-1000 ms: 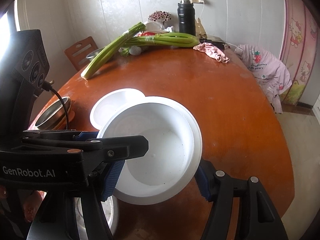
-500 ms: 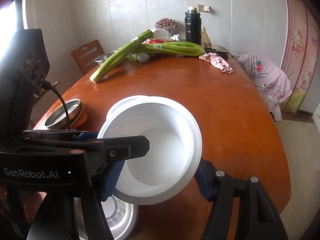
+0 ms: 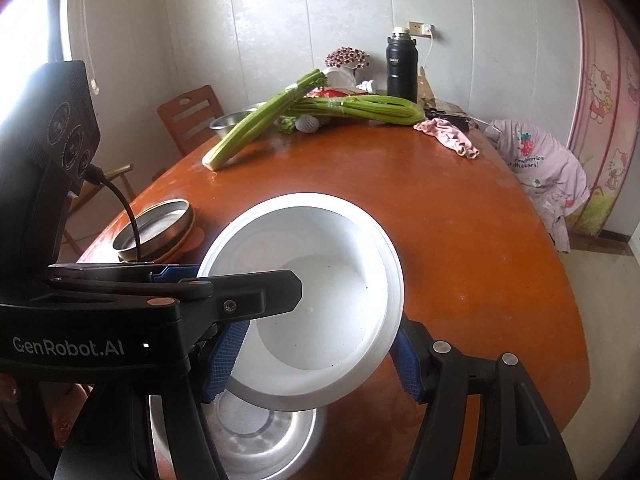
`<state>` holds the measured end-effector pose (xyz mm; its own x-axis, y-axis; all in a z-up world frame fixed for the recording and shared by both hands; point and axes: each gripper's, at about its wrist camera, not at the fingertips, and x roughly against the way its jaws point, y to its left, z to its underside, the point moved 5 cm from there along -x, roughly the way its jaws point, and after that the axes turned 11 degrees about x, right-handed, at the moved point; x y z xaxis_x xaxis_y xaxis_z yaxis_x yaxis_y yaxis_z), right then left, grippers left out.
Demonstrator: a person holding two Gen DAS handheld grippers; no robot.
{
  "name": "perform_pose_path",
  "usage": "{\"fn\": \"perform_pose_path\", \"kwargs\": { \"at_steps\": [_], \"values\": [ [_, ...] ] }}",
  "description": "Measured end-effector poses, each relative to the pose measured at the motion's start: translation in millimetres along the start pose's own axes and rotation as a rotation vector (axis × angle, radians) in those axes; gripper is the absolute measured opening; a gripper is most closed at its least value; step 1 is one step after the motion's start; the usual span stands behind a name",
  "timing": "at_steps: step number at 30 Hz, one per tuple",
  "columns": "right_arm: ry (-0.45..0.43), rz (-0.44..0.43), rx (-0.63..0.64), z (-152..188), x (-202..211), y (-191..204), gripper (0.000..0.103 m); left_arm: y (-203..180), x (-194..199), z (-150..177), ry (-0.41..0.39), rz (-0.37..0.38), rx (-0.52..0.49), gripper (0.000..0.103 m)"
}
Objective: Organize plates and bowls
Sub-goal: 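Lift the noodle cup with the left gripper and tilt it over the steel bowl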
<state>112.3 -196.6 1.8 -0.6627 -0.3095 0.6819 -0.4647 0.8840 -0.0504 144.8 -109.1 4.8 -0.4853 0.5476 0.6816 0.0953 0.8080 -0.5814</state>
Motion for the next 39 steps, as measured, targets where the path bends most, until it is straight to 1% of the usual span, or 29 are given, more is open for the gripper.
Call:
{"fn": "perform_pose_path", "kwargs": {
  "at_steps": [11, 16, 30, 35, 39],
  "values": [
    [-0.029, 0.015, 0.034, 1.3, 11.8, 25.5, 0.069, 7.5, 23.2, 10.7, -0.038, 0.003, -0.013, 0.050],
    [-0.042, 0.005, 0.044, 4.3, 15.5, 35.5, 0.069, 14.0, 30.2, 15.5, -0.048, -0.002, -0.013, 0.050],
    [-0.035, 0.002, 0.067, 13.5, 19.9, 53.4, 0.069, 24.0, 38.5, 29.3, -0.057, 0.008, 0.004, 0.050],
    [-0.027, -0.001, 0.081, 15.3, 20.9, 58.1, 0.069, 27.9, 39.9, 32.9, -0.055, 0.000, 0.012, 0.050],
    [-0.016, -0.012, 0.088, 19.0, 18.1, 62.0, 0.069, 32.2, 38.7, 37.2, -0.051, -0.022, 0.012, 0.051]
  ]
}}
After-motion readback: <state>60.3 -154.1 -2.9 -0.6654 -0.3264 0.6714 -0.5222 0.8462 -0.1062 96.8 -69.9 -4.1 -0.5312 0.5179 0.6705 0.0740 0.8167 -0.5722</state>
